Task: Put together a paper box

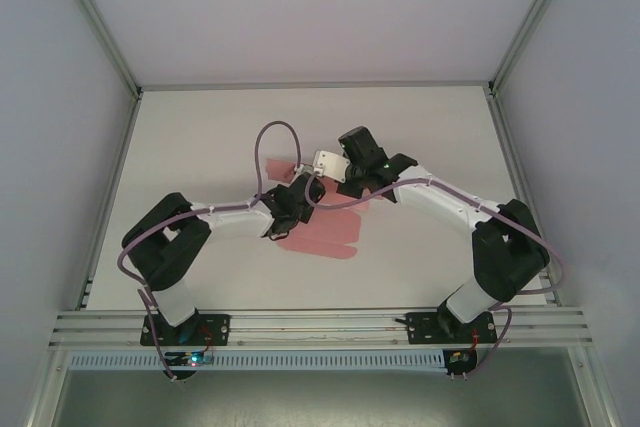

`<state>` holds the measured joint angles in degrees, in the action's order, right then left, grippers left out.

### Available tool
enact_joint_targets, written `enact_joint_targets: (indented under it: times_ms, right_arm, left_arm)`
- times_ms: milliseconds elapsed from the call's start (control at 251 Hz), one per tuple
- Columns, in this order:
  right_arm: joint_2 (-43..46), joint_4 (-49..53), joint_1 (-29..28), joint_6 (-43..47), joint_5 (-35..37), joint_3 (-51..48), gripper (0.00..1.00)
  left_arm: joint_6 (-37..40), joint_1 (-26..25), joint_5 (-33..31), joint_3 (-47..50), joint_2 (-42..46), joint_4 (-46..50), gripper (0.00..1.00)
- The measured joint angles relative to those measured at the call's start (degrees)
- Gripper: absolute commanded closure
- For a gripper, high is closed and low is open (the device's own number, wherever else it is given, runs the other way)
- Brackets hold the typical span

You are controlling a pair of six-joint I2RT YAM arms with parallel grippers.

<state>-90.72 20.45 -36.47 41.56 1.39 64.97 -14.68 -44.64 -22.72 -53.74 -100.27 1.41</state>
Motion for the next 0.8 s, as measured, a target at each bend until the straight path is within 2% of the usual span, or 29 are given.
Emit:
enact_joint_targets:
  times_ms: [219, 255, 379, 439, 491, 535, 571, 734, 770, 798]
  right_arm:
    - [-0.46, -0.33, -0.2, -0.61, 1.22, -0.33, 1.0]
    - [-0.46, -0.42, -0.24, -0.55, 1.46, -0.33, 1.0]
    - [-0.46, -0.66, -0.44, 0.02, 2.01, -0.35, 1.0]
    - [-0.46, -0.94, -0.44, 0.42, 1.99, -0.35, 1.0]
    - [-0.46, -1.46, -0.44, 0.81, 1.6, -0.35, 1.0]
    - [-0.52, -1.88, -0.55, 1.27, 1.14, -0.37, 1.0]
    - [-0.52, -2.34, -0.72, 1.79, 0.72, -0.37, 1.0]
    - [-0.35, -5.9, -1.29, 3.21, -0.98, -0.35, 1.0]
    - [-0.35, -6.25, -1.31, 3.43, -1.4, -0.37, 1.0]
    - [-0.35, -6.78, -1.53, 3.69, -1.62, -0.37, 1.0]
  left_arm:
    - [-1.92, -0.42, -0.07, -0.26, -1.03, 0.35, 1.0]
    - [-2.25, -0.42, -0.09, -0.26, -0.92, 0.37, 0.96]
    - [-3.72, -0.42, -0.31, 0.22, 0.42, 1.4, 0.94]
    - [-4.17, -0.42, -0.28, 0.83, 1.7, 2.14, 0.87]
    - [-4.52, -0.42, -0.02, 1.62, 3.15, 2.25, 0.77]
    - [-4.9, -0.52, 0.2, 2.29, 4.92, 2.16, 0.74]
    - [-5.25, -0.66, 0.44, 2.67, 6.47, 2.16, 0.67]
    - [-6.91, -0.79, 1.46, 4.83, 13.09, 3.13, 0.62]
    - [-7.3, -0.79, 1.6, 5.46, 14.64, 3.98, 0.56]
    - [-7.67, -0.74, 1.6, 5.97, 15.89, 5.03, 0.45]
